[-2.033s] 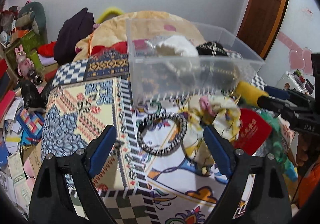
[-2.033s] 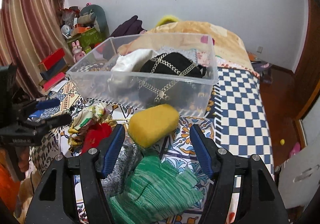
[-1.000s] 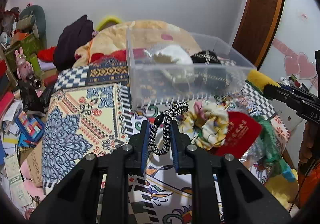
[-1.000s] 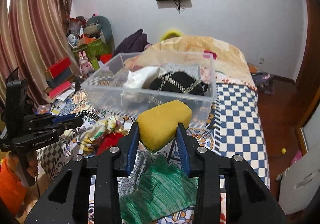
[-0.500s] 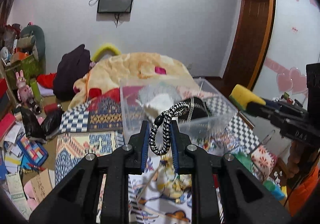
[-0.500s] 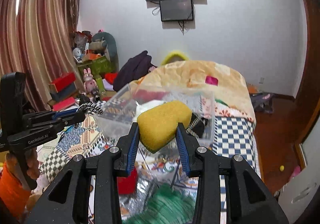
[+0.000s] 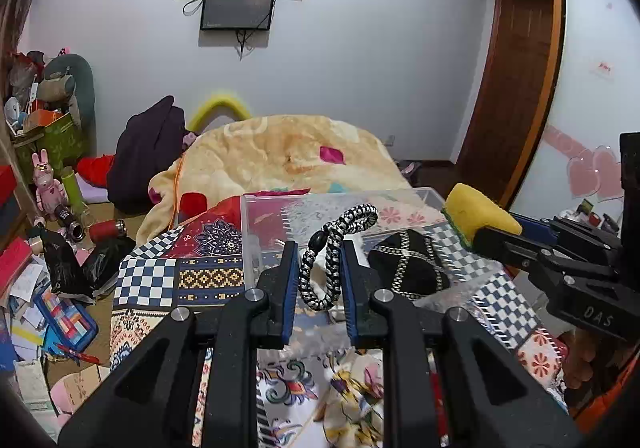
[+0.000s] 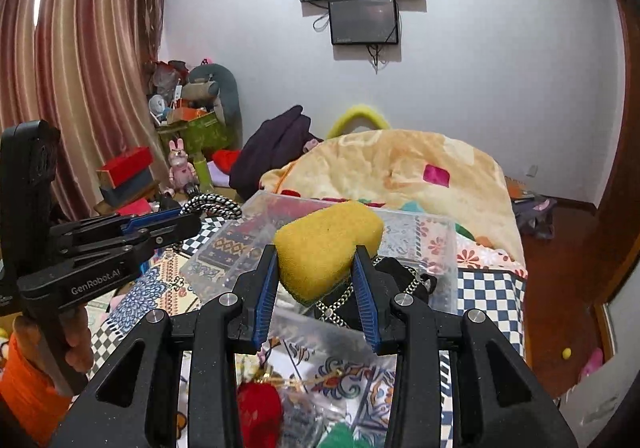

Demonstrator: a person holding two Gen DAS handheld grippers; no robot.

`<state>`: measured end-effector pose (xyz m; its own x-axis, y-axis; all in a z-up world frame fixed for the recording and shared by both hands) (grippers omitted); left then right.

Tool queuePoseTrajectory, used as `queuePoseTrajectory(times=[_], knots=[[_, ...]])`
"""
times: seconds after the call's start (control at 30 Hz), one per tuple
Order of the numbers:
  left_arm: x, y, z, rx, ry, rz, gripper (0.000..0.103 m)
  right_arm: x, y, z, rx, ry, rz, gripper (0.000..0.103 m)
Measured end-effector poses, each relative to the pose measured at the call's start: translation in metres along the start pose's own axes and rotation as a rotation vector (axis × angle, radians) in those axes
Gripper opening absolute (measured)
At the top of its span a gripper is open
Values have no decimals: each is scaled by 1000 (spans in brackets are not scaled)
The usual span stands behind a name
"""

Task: Organize soft objects
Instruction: 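Carry the beaded cord and yellow sponge over the clear box, then open the left gripper over the box while the right gripper drops the sponge inside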

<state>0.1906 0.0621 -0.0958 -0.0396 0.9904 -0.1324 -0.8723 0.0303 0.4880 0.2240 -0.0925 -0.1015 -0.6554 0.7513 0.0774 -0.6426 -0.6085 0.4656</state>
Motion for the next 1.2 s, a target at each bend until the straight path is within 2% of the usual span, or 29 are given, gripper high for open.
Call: queuePoseTrajectory(times=[0.37, 0.6, 0.83, 0.93, 1.07, 1.2], knots=[[4, -51, -14, 110, -16, 46, 20, 3, -43, -11, 126, 45, -21, 34], [4, -66, -22, 154, -19, 51, 20, 1, -60, -18, 188, 54, -16, 34], [4, -64, -25, 166, -1, 39, 43, 3, -61, -26, 231, 67, -9, 36], [1, -57, -24, 156, -7, 31, 45, 3, -58, -26, 230, 62, -2, 38], [-3, -45, -21, 137, -20, 19, 46, 1, -46, -23, 206, 56, -11, 47], [-9, -28, -14, 102, -27, 7, 51, -3, -29, -17, 166, 57, -21, 50]])
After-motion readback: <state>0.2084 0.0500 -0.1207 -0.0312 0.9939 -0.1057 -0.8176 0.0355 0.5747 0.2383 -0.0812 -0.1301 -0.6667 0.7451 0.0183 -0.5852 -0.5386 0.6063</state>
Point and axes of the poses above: each gripper's, at about its wrist camera, not at the fingertips, and y roughly against the way its jaws point, x to its left, z to its top, the point moved 5 cm from there along -y, roughly the way its jaws point, and after that the axes turned 3 degrees about -x, right-handed, at the moved point
